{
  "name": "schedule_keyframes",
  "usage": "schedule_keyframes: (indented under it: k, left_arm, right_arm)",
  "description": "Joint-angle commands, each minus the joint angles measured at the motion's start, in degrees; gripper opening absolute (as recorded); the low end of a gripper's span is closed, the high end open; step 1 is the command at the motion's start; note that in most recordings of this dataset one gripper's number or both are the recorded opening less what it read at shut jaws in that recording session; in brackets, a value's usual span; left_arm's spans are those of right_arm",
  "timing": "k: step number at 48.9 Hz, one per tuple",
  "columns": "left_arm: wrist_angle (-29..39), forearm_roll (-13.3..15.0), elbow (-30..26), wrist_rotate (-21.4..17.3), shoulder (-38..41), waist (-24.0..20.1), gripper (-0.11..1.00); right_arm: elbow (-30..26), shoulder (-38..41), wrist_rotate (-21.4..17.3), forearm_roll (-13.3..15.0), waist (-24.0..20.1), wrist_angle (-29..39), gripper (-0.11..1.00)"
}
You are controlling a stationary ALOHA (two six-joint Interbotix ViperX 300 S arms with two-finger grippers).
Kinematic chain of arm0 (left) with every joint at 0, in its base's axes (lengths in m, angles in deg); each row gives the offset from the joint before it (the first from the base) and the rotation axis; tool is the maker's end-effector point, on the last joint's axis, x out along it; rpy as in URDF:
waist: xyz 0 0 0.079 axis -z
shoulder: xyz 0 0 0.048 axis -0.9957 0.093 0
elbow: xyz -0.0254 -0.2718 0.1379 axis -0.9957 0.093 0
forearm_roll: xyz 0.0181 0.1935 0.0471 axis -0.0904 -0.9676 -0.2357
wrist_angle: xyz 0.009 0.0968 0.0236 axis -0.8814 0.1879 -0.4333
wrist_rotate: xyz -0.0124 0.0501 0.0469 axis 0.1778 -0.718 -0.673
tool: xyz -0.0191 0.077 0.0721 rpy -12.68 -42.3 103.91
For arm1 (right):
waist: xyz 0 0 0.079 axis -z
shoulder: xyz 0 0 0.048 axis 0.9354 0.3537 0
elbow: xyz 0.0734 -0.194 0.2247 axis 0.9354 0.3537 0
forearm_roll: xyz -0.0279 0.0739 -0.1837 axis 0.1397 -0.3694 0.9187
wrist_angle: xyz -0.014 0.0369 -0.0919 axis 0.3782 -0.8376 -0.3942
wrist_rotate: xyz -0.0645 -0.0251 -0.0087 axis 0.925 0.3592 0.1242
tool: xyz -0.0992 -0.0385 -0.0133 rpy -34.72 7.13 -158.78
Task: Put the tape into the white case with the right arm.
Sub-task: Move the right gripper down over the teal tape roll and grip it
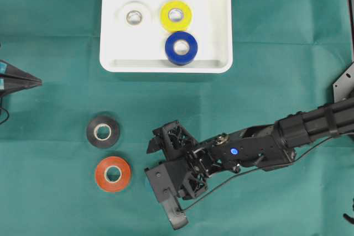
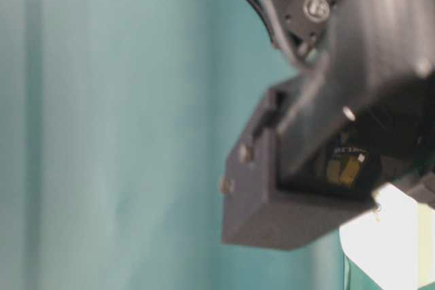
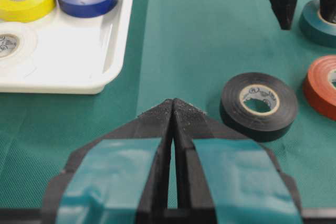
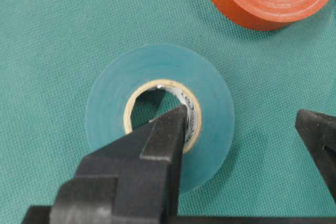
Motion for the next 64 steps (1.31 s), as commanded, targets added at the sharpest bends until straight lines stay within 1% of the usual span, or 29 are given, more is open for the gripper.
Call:
schedule_keyframes:
  k: [1,10,13,15,20,22,26,42,51,64]
  left_arm:
    - [-0.4,0.0,-0.7,0.1,0.4,-0.2,0.0]
    - [-0.4,0.0,-0.7,0.1,0.4,-0.2,0.0]
    - [-0.4,0.0,-0.6,0.1,0.4,-0.2,0.0]
    - [-0.5,0.0,-0.6,0.1,0.4,-0.2,0.0]
    - [-1.3,0.0,-0.1,0.1,0.4,-0.2,0.0]
    - [-1.5,0.0,0.1,0.1,0.4,-0.2,0.0]
    - [-1.6,0.0,0.0,0.1,0.4,-0.2,0.0]
    - [-1.5,0.0,0.1,0.1,0.4,-0.2,0.0]
    - [-1.6,0.0,0.1,0.1,0.4,-0.2,0.0]
    - [-1.6,0.0,0.1,0.1,0.4,-0.2,0.0]
  right_arm:
    - [-1.4,-0.2,0.1,-0.2,0.3,0.0,0.56]
    - [-2.7,1.5,0.1,-0.2,0.2,-0.1,0.56]
    - [-3.0,1.4,0.1,-0.2,0.1,0.2,0.52]
    - [-3.0,1.2,0.3,-0.2,-0.1,0.3,0.46]
    - [-3.1,0.7,0.4,-0.1,-0.4,0.0,0.2]
    - [-3.1,0.6,0.5,0.0,-0.4,-0.1,0.11]
    - [-3.1,0.4,0.6,0.0,-0.4,-0.1,0.01]
    - [-3.1,0.0,0.5,0.1,-0.7,-0.1,0.01]
    - [-3.1,-2.9,0.4,0.1,-0.8,0.4,0.01]
    - [-3.2,-7.6,0.4,0.1,-0.8,4.7,0.0]
